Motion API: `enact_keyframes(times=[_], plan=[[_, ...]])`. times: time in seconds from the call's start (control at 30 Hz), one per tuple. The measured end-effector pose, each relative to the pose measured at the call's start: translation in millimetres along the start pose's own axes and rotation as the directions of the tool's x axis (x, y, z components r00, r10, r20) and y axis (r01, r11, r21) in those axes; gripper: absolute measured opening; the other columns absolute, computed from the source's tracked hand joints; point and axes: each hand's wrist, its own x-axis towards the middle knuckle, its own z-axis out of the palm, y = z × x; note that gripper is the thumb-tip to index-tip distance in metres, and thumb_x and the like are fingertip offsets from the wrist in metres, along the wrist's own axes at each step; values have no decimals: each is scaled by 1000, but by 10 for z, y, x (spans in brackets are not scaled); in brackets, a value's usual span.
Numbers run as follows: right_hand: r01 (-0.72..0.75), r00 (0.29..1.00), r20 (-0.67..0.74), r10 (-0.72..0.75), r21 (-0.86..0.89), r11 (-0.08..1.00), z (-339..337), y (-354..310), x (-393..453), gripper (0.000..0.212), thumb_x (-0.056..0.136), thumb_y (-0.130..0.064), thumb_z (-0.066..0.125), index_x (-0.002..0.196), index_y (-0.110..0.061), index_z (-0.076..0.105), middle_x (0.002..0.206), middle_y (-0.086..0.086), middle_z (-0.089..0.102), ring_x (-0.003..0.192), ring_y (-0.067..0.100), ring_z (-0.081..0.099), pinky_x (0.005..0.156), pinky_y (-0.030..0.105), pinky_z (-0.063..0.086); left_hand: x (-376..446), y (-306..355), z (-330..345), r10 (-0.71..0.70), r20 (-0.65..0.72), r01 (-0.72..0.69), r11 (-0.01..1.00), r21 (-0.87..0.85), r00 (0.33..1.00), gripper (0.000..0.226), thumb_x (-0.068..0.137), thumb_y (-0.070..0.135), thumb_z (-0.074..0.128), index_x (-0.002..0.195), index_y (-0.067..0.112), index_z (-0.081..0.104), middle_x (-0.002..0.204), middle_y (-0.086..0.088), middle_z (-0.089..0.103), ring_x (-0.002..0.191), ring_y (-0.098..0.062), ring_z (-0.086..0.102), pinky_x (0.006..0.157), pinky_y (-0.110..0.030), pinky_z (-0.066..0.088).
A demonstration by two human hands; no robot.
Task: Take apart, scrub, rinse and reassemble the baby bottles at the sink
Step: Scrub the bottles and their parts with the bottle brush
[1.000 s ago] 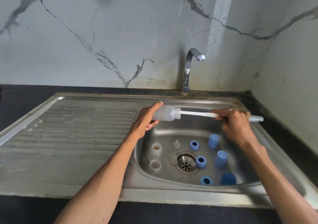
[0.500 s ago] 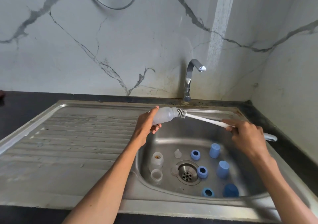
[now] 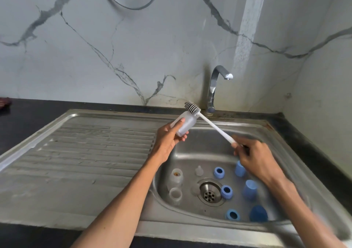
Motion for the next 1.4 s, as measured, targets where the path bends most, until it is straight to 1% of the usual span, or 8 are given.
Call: enact_keyframes(times=[0.2, 0.27, 0.47, 0.73, 0.93, 1.1, 1.27, 1.4], plan=[[-1, 998, 70, 5, -57, 998, -21, 67, 5, 34, 96, -36, 60, 129, -31, 65, 64, -8, 66, 55, 13, 62, 54, 31, 49, 106, 74, -197, 47, -170, -62, 995, -82, 984, 18, 86, 15, 76, 100, 4, 71, 94, -22, 69, 77, -31, 63, 55, -24, 54], [-8, 996, 84, 15, -82, 997, -9, 78, -17, 35, 97, -37, 59, 131, -32, 64, 63, -9, 63, 49, 11, 58, 50, 26, 45, 98, 82, -165, 45, -138, -58, 994, -89, 989, 18, 86, 14, 76, 100, 4, 72, 92, -19, 70, 79, -31, 63, 56, -25, 54], [-2, 998, 57, 5, -49, 999, -56, 66, -40, 34, 97, -34, 59, 130, -31, 64, 70, -2, 68, 56, 20, 62, 55, 38, 51, 87, 82, -135, 37, -125, -59, 982, -180, 991, 23, 87, 13, 74, 107, 2, 70, 98, -21, 67, 83, -31, 61, 59, -26, 54], [-49, 997, 58, 53, -70, 996, 29, 78, -34, 35, 99, -35, 56, 132, -28, 63, 67, -4, 66, 48, 15, 55, 50, 33, 46, 19, -58, -1, 112, 28, -113, 993, 37, 993, 30, 86, 7, 74, 116, 6, 70, 85, -15, 69, 66, -30, 56, 59, -31, 55], [-33, 997, 66, 32, 8, 999, 62, 9, -49, 34, 99, -35, 56, 130, -27, 64, 69, -3, 68, 49, 17, 54, 52, 36, 49, 124, 49, -205, 90, -137, -107, 986, -126, 986, 17, 86, 6, 72, 104, 7, 72, 98, -16, 68, 74, -25, 63, 61, -27, 55], [-75, 995, 65, 76, -16, 997, 58, 75, -29, 34, 100, -36, 53, 131, -29, 63, 69, -2, 67, 51, 21, 58, 53, 39, 50, 33, -73, 6, 85, 32, -85, 996, -13, 996, 29, 85, 8, 74, 114, 4, 71, 88, -15, 71, 67, -29, 57, 61, -30, 55], [-71, 995, 65, 72, -22, 997, 32, 79, -41, 34, 99, -37, 54, 131, -30, 64, 69, -4, 67, 52, 19, 59, 53, 38, 51, 119, -29, -120, 72, -57, -76, 994, -82, 996, 27, 86, 7, 72, 113, 2, 70, 96, -18, 68, 69, -27, 61, 61, -28, 54], [-66, 996, 59, 68, -35, 997, 52, 43, -39, 34, 100, -36, 54, 131, -28, 64, 70, -4, 66, 56, 21, 61, 57, 40, 52, 70, -101, -62, 47, 51, -47, 999, 0, 998, 23, 87, 9, 72, 109, 5, 71, 91, -22, 67, 79, -36, 59, 60, -31, 53]])
